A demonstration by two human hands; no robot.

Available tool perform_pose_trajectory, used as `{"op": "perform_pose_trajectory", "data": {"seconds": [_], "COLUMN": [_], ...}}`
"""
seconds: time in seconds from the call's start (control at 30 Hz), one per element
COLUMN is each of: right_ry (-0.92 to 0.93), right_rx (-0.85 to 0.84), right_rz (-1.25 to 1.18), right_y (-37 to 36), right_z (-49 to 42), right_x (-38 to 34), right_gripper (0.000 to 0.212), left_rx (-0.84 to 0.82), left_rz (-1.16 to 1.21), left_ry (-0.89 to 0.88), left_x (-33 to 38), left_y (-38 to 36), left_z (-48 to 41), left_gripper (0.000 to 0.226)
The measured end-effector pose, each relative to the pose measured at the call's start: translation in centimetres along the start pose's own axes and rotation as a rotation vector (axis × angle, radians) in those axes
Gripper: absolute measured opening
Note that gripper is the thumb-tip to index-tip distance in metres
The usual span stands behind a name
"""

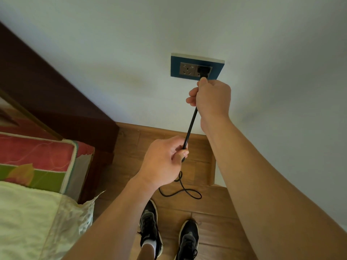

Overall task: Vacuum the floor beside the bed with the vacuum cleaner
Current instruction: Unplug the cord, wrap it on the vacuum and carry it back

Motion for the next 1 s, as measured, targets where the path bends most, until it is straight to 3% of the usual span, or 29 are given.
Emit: {"op": "perform_pose_trajectory", "data": {"seconds": [0.17, 0.33, 0.43, 0.63, 1.0], "right_ry": [-0.020, -0.043, -0.086, 0.054, 0.152], "right_rx": [0.027, -0.077, -0.040, -0.135, -0.327], "right_rz": [-0.020, 0.030, -0.051, 0.038, 0.006], "right_y": [0.1, 0.9, 2.7, 1.9, 0.4], "right_z": [0.3, 5.8, 6.2, 7.1, 13.1], "right_x": [-0.4, 3.3, 4.5, 1.1, -5.0], "right_gripper": [0.028, 0.020, 0.020, 0.019, 0.013], "left_rx": [0.002, -0.166, -0.129, -0.098, -0.013], "left_rz": [0.017, -0.005, 0.079, 0.036, 0.159], "left_ry": [-0.001, 0.017, 0.102, 0.109, 0.177], "left_x": [0.3, -1.3, -2.6, -0.3, 2.6], "left_y": [0.1, -3.4, -3.6, -1.7, 3.6], "left_z": [0.0, 3.9, 6.2, 6.4, 10.6], "left_gripper": [0.021, 0.018, 0.016, 0.013, 0.014]}}
Point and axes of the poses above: each hand's wrist, its own z-axis away from the middle knuckle, its own y-axis out of the back of the hand, x = y × z, the point moved 6 cm from there along -z, towards the middle knuckle, and after that the axes turned 8 degrees about -z, right-handed, at the moved point
